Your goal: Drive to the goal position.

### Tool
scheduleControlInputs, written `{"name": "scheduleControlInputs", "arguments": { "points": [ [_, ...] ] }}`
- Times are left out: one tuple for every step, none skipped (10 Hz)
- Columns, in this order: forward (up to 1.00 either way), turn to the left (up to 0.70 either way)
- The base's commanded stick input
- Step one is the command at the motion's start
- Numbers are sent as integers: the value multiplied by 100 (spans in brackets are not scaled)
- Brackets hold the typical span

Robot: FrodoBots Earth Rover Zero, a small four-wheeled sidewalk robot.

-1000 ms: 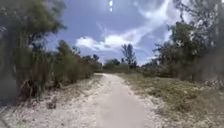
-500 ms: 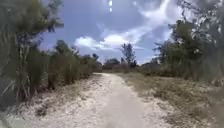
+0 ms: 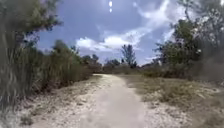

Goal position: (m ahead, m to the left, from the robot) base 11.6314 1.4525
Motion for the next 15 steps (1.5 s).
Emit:
{"name": "scheduleControlInputs", "arguments": {
  "points": [
    [50, 0],
    [50, 0],
    [50, 0],
    [50, 0],
    [50, 0],
    [50, 0],
    [50, 0],
    [50, 0],
    [50, 0],
    [50, 0],
    [50, 0],
    [50, 0],
    [50, 0],
    [50, 0],
    [50, 0]
  ]
}}
